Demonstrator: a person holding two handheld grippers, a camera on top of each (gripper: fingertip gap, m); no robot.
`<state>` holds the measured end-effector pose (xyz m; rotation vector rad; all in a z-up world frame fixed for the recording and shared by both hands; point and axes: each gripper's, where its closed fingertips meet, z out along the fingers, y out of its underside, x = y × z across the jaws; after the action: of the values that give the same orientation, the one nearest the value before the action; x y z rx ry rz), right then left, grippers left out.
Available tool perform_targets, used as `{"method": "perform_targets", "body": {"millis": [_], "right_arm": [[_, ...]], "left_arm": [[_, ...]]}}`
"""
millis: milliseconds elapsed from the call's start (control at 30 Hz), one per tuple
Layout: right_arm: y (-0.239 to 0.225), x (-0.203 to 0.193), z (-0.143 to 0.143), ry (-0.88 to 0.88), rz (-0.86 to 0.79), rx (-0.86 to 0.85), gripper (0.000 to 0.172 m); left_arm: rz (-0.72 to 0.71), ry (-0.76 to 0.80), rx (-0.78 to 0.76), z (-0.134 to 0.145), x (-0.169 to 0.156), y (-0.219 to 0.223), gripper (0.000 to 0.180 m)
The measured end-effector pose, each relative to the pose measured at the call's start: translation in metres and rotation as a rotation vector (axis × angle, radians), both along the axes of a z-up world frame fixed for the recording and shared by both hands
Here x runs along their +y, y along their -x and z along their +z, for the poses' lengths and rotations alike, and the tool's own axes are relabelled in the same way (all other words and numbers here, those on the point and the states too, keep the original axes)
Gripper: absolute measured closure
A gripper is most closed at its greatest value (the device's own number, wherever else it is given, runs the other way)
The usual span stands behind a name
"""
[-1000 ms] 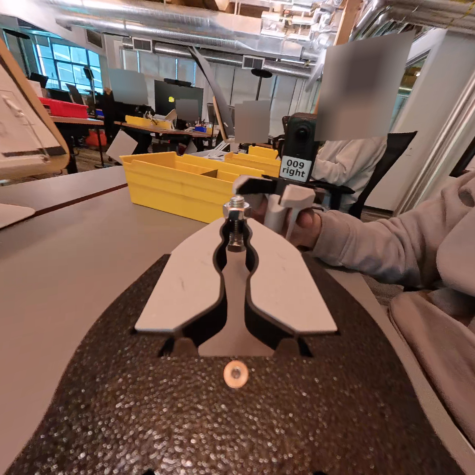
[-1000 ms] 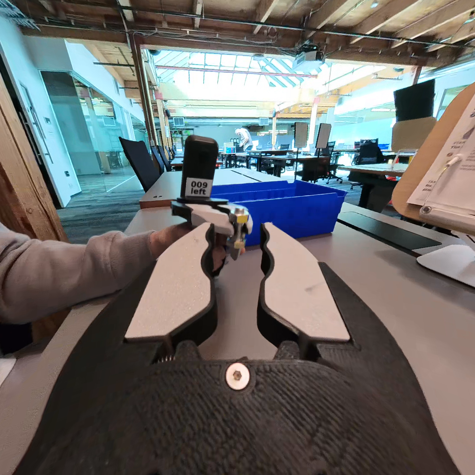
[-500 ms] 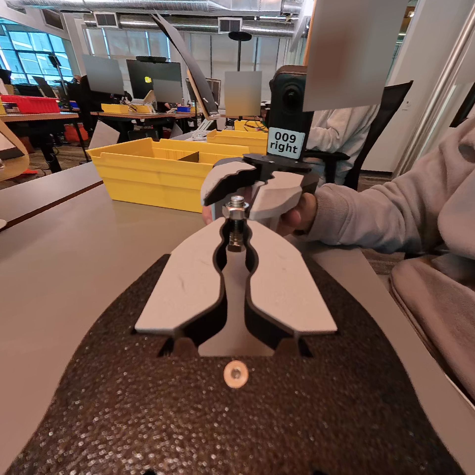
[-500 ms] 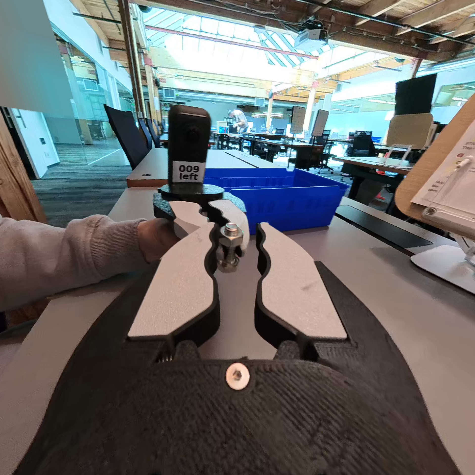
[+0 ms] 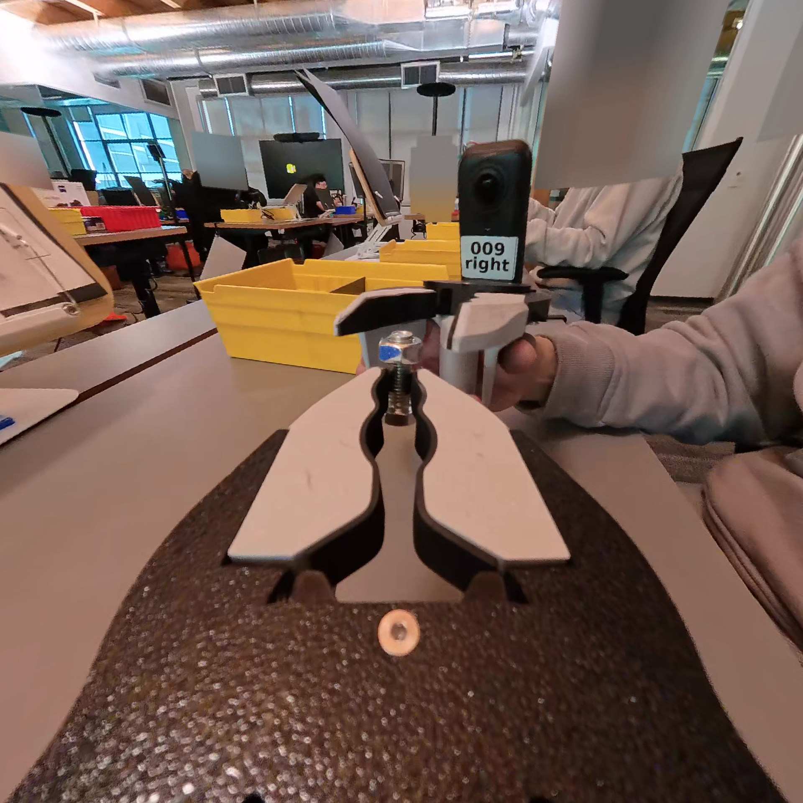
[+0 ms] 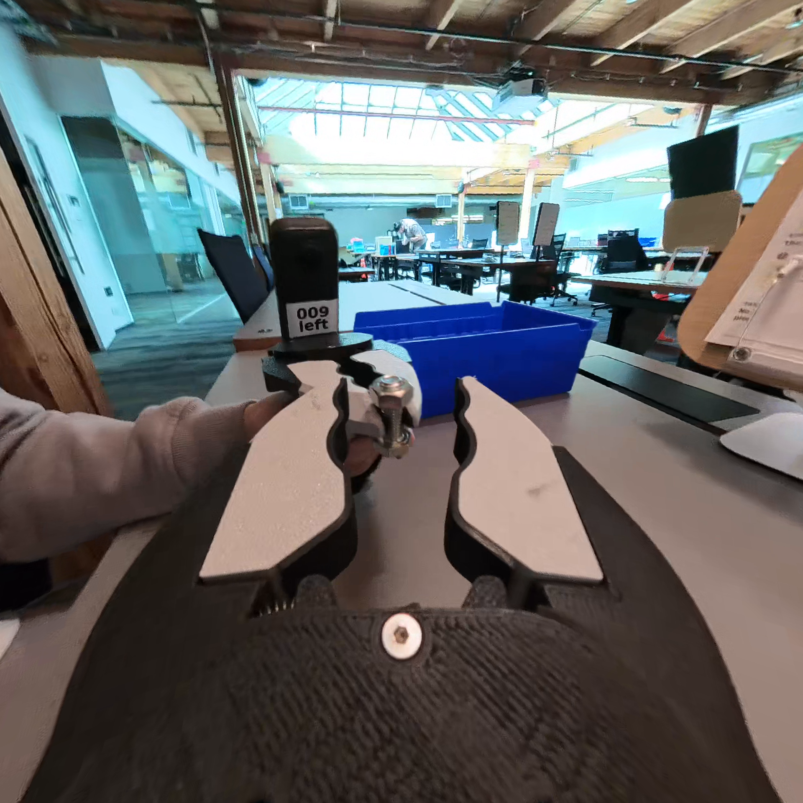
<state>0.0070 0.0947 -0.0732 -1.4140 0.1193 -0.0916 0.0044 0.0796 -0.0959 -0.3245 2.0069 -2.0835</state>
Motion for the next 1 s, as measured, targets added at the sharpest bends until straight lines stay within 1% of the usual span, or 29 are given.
{"method": "perform_targets", "body": {"millis": [100,167,200,233,267,300,367,433,500,567,633,667,767,800,833,867,900,1000], "right_arm": [[-0.001,0.004,-0.005,0.039,-0.031,-0.03,0.129],[-0.013,-0.005,-0.001,0.01,-0.07,0.004,0.122],[-0.019,-0.01,0.0,-0.005,-0.086,0.036,0.125],[-0.036,-0.019,-0.001,-0.015,-0.174,0.076,0.144],[-0.047,-0.027,-0.002,-0.032,-0.226,0.095,0.135],[-0.044,-0.029,-0.001,-0.035,-0.193,0.097,0.131],[-0.028,-0.024,0.005,-0.048,-0.101,0.067,0.128],[-0.011,-0.013,0.008,-0.056,-0.031,0.024,0.127],[0.003,-0.002,0.008,-0.038,0.005,-0.018,0.127],[0.004,0.003,0.003,-0.003,-0.023,-0.051,0.131],[0.0,0.002,0.001,0.011,-0.048,-0.052,0.136],[-0.007,-0.001,0.001,0.008,-0.08,-0.041,0.134],[-0.02,-0.01,0.002,-0.003,-0.11,0.016,0.123],[-0.028,-0.014,0.001,-0.01,-0.149,0.041,0.135],[-0.036,-0.019,0.001,-0.031,-0.197,0.058,0.139],[-0.037,-0.022,0.003,-0.052,-0.19,0.075,0.135],[-0.032,-0.02,0.005,-0.056,-0.141,0.087,0.133],[-0.008,-0.008,0.008,-0.058,-0.025,0.04,0.129]], "left_arm": [[0.002,-0.016,-0.019,-0.001,-0.004,0.001,0.172],[0.025,0.021,-0.028,0.005,0.001,-0.001,0.172],[0.02,0.053,-0.025,0.009,0.005,-0.001,0.172],[0.016,0.08,-0.028,0.012,0.009,0.0,0.172],[0.029,0.088,-0.036,0.014,0.012,-0.001,0.172],[0.039,0.079,-0.039,0.013,0.013,-0.002,0.172],[0.04,0.059,-0.033,0.01,0.01,-0.003,0.172],[0.036,0.049,-0.031,0.008,0.004,-0.002,0.172],[0.048,0.01,-0.036,0.004,-0.001,-0.003,0.172],[0.053,-0.017,-0.045,0.001,-0.006,-0.002,0.172],[0.054,-0.009,-0.055,0.003,-0.009,-0.001,0.172],[0.063,0.003,-0.054,0.005,-0.008,-0.002,0.172],[0.105,0.055,-0.027,0.009,0.002,-0.01,0.172],[0.113,0.066,-0.033,0.01,0.006,-0.01,0.172],[0.111,0.074,-0.049,0.012,0.008,-0.009,0.172],[0.113,0.077,-0.063,0.014,0.01,-0.008,0.172],[0.119,0.073,-0.065,0.014,0.01,-0.009,0.172],[0.127,0.051,-0.062,0.01,0.005,-0.01,0.172]]}}
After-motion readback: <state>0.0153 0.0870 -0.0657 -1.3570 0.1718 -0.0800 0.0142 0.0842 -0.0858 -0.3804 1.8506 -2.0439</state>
